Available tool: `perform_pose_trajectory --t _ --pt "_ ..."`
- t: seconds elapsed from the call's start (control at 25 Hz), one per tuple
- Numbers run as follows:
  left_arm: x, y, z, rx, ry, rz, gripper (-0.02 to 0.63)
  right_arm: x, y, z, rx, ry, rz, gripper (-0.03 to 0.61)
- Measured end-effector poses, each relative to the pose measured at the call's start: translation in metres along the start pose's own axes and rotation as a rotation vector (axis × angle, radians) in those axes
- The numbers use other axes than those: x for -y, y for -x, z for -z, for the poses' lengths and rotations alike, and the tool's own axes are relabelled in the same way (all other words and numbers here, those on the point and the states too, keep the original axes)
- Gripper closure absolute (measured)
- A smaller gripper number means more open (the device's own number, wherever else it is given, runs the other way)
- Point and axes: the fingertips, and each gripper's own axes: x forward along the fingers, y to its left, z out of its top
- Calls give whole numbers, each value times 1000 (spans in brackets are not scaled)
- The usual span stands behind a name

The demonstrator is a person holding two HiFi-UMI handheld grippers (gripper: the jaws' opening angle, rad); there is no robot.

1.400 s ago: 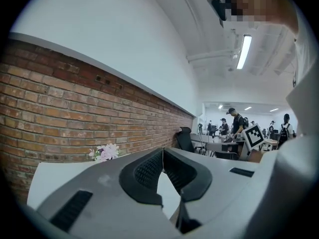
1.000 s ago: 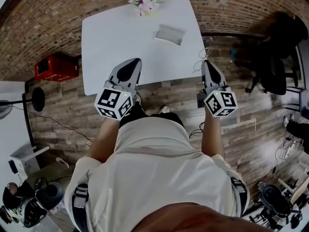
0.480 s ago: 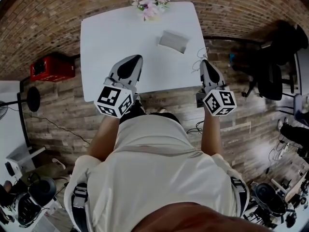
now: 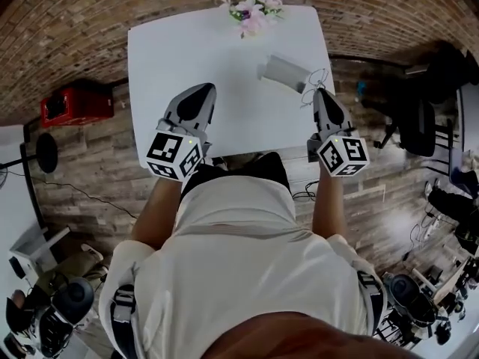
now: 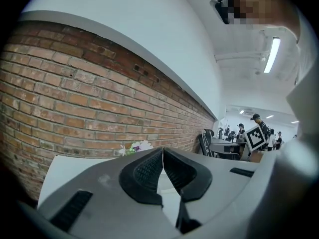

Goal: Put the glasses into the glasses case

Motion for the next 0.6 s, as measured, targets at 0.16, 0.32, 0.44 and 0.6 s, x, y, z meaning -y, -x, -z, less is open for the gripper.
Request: perform_pose_trajectory --t 0.16,0.32,0.44,0.6 --pt "-5 -10 0 -8 10 -46 595 14 -20 0 -23 10 -37 522" --pt "7 -24 -2 12 34 -101 596 37 -36 -6 -47 35 -89 522" --pt "21 -29 4 0 41 -129 596 42 -44 3 -122 127 -155 522" --pt "31 -38 4 8 52 -161 597 48 -67 28 -266 316 -217 522"
